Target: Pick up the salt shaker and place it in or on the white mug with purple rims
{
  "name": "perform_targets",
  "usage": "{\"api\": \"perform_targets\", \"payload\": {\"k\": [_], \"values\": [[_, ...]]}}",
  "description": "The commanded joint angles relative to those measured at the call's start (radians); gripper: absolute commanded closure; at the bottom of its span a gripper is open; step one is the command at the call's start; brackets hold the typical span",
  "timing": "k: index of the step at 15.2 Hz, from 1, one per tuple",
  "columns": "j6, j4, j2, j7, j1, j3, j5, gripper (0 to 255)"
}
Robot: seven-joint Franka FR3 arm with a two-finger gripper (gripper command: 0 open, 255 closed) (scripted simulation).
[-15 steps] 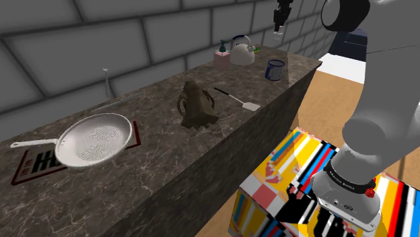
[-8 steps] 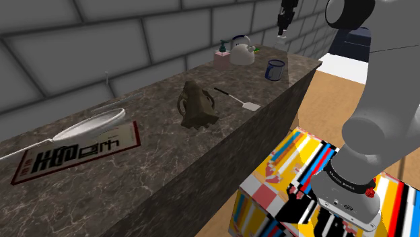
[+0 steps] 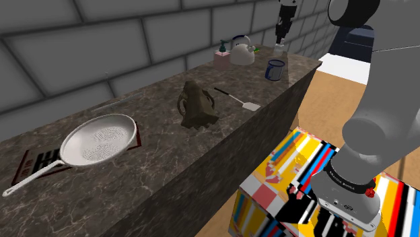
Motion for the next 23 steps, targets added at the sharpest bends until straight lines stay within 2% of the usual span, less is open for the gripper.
{"api": "perform_targets", "payload": {"k": [1,7,15,16,21,23], "values": [[0.029,-0.031,-0.002,-0.002,0.002,0.000,0.000,255],[0.112,-0.117,-0.006,-0.004,0.009,0.002,0.000,255],[0.116,-0.122,-0.006,-0.004,0.009,0.002,0.000,255],[0.116,-0.122,-0.006,-0.004,0.009,0.002,0.000,0],[0.116,-0.122,-0.006,-0.004,0.009,0.002,0.000,0],[0.047,-0.050,-0.003,-0.002,0.003,0.001,0.000,0]]}}
